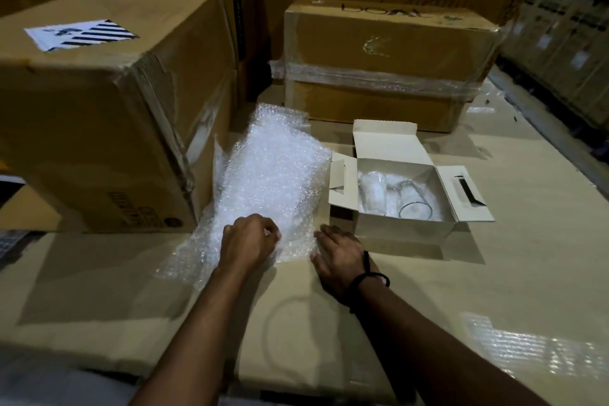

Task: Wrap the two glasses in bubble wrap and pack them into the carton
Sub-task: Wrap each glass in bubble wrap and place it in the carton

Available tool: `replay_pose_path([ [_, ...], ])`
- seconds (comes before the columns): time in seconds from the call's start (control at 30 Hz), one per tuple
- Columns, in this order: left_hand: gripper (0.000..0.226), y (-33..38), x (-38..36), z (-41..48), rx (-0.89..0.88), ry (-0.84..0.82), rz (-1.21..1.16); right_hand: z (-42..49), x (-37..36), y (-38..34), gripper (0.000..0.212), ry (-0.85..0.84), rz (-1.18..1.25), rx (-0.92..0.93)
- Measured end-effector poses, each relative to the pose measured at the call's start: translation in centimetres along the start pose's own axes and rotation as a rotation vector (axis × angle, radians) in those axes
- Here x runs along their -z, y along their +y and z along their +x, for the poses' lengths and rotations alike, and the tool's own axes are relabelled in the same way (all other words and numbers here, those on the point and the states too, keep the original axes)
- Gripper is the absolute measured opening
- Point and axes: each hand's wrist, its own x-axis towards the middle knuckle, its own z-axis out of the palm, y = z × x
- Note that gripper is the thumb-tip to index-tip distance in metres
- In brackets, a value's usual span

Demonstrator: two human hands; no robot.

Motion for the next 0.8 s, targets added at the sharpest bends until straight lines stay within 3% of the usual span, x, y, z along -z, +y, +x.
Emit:
replay_pose_path([
  [0.1,0.011,-0.2,0.2,-0.1,0.071,0.186,-0.399,0.0,0.1,0.1,0.065,-0.043,0.018,-0.013],
  [0.27,0.011,1.0,1.7,-0.4,0.017,0.374,-0.547,-0.1,0.3,0.1,0.060,-0.064,0.046,-0.032],
  [0.33,0.010,1.4,1.8,-0.8,-0.021,0.301,-0.481,-0.2,0.5,-0.1,0.059,-0.054,0.046,-0.028],
  [0.43,0.015,1.6,1.0,-1.5,-0.036,-0.003,-0.253,-0.4,0.7,-0.3,0.063,-0.044,0.048,-0.039],
  [0.5,0.021,1.3,0.3,-1.5,-0.033,-0.114,-0.150,-0.4,0.6,-0.4,0.068,-0.010,0.048,-0.036],
  [0.6,0.022,0.7,-0.4,-0.6,-0.044,0.048,-0.080,-0.3,0.3,-0.4,0.065,0.017,0.034,-0.030],
  [0.67,0.038,0.4,-0.7,0.4,-0.048,0.124,0.050,-0.2,0.2,-0.3,0.065,0.019,0.035,-0.031],
  [0.8,0.064,0.3,-1.2,3.3,0.057,-0.012,0.239,0.0,-0.2,0.0,0.058,0.065,0.023,-0.020],
])
